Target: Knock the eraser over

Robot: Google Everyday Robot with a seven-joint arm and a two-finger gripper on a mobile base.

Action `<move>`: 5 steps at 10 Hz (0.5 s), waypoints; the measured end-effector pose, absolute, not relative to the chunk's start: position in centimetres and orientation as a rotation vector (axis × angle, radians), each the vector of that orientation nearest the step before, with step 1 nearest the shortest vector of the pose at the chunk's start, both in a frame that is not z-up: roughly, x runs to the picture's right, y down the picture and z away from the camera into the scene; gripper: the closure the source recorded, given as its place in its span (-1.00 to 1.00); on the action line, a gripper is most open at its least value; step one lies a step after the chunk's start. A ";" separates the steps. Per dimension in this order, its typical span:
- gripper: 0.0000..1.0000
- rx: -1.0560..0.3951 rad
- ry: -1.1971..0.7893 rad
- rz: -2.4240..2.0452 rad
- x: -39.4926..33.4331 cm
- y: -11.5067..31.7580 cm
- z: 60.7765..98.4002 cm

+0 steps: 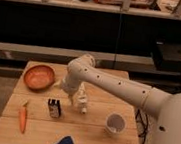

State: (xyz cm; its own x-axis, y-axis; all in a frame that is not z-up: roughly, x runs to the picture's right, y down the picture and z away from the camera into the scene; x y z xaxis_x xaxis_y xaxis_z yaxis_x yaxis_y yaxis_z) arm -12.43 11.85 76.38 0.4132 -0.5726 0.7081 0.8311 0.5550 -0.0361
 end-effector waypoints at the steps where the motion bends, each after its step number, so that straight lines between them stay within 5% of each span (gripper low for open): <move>1: -0.56 -0.419 -0.706 -0.915 -12.5 11.9 76.4; 5: 0.24 -0.345 -0.761 -1.026 -14.1 12.5 77.8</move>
